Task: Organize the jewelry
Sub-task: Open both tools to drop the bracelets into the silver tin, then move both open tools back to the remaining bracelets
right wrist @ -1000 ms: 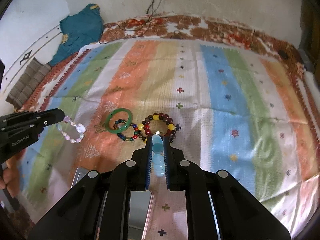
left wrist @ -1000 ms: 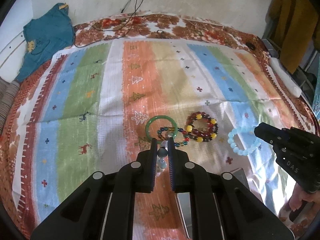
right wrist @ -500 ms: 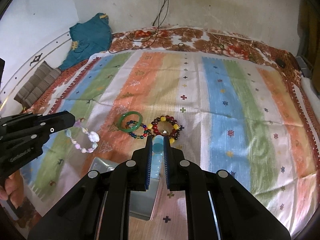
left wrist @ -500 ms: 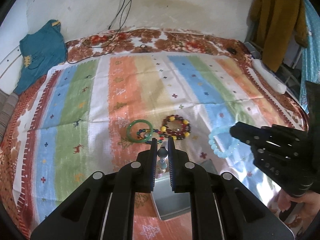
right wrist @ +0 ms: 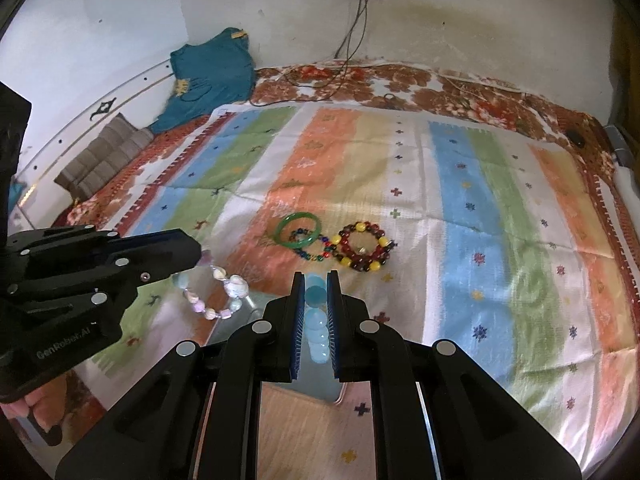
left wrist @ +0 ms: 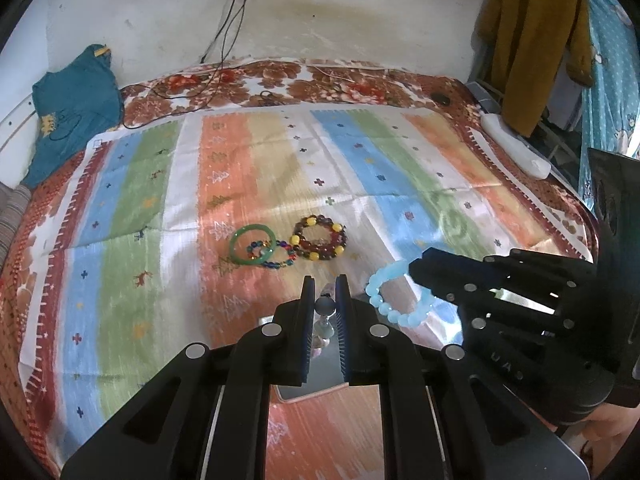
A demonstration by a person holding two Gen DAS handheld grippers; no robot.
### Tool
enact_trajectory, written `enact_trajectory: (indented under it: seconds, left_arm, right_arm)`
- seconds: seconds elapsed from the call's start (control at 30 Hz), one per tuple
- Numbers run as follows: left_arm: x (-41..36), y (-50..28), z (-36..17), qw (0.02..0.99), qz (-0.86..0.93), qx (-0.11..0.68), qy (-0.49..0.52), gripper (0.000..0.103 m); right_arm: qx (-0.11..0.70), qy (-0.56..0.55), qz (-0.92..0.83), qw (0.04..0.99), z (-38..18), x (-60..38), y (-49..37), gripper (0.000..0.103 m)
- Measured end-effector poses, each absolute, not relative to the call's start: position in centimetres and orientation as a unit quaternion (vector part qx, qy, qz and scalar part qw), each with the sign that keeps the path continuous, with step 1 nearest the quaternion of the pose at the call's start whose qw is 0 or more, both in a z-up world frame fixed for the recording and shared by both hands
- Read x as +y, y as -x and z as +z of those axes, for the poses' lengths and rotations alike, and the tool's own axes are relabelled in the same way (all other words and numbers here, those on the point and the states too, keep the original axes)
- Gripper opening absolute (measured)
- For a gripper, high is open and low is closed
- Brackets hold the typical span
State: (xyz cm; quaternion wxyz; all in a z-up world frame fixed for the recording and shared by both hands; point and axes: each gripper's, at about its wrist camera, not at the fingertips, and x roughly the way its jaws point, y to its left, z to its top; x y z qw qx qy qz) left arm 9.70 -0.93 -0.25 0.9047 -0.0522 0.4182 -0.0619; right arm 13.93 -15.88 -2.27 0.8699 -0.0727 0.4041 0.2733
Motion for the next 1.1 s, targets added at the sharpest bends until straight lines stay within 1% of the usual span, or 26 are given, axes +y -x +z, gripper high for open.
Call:
enact_trajectory:
  seconds: [0.13, 0.23, 0.27, 0.3, 0.33, 0.43, 0.57, 0.63, 0.67, 0.77, 0.83, 0.87, 1.03, 1.1]
  left_arm:
    - [-1.1, -9.3, -0.5, 0.903, -0.061, 0.423, 0.053, 0.011]
    - [-0.5, -9.4, -0.7, 0.903, -0.037, 0.424, 0.049, 0.015]
    - [-0.3, -9.5, -0.8, 0.904, -0.025, 0.425, 0.045, 0.019]
    - [0.1, -9.7, -1.1, 0.904, -0.012, 0.425, 0.043, 0.021]
    - [0.4, -9.8, -1.2, 0.903, -0.008, 0.427, 0.047, 0.022]
    - [1.2, -10.1, -1.7, 0.899, -0.001, 0.434, 0.056, 0.024]
    - [1.9, -10.4, -1.9, 0.899, 0.003, 0.433, 0.07, 0.036]
    - [2.0, -10.6, -2.1, 0.898, 0.008, 0.435, 0.074, 0.038]
    - [2.2, -10.8, -2.2, 0.897, 0.014, 0.435, 0.074, 0.041]
    - [2.6, -11.2, -2.6, 0.895, 0.026, 0.438, 0.075, 0.045]
    - [3.0, -11.5, -2.8, 0.894, 0.03, 0.44, 0.081, 0.046]
    - [3.2, -11.7, -2.8, 0.893, 0.032, 0.44, 0.083, 0.048]
    - [3.6, -12.8, -3.3, 0.892, 0.044, 0.443, 0.078, 0.054]
    - [4.0, -13.4, -3.7, 0.888, 0.044, 0.449, 0.085, 0.055]
  right_arm:
    - [0.416, 0.07, 0.272, 0.865, -2.7, -16.1, -13.7, 0.012]
    - [0.421, 0.06, 0.256, 0.868, -2.8, -16.8, -14.0, 0.013]
    - [0.422, 0.062, 0.25, 0.869, -2.9, -17.0, -14.2, 0.017]
    - [0.424, 0.064, 0.246, 0.87, -3.0, -17.1, -14.4, 0.024]
    - [0.427, 0.065, 0.241, 0.869, -3.2, -17.2, -14.5, 0.026]
    - [0.436, 0.065, 0.234, 0.866, -3.8, -17.4, -15.1, 0.026]
    - [0.44, 0.071, 0.228, 0.866, -4.0, -17.2, -15.5, 0.03]
    - [0.441, 0.073, 0.225, 0.866, -4.2, -17.1, -15.7, 0.031]
    - [0.443, 0.073, 0.223, 0.865, -4.3, -17.2, -15.9, 0.032]
    - [0.448, 0.08, 0.222, 0.862, -4.6, -17.1, -16.1, 0.034]
    - [0.448, 0.081, 0.219, 0.863, -4.7, -17.2, -16.5, 0.039]
    - [0.448, 0.081, 0.218, 0.863, -4.7, -17.2, -16.6, 0.04]
    - [0.452, 0.083, 0.212, 0.862, -5.2, -17.1, -17.7, 0.042]
    - [0.466, 0.064, 0.217, 0.855, -5.6, -17.2, -18.6, 0.044]
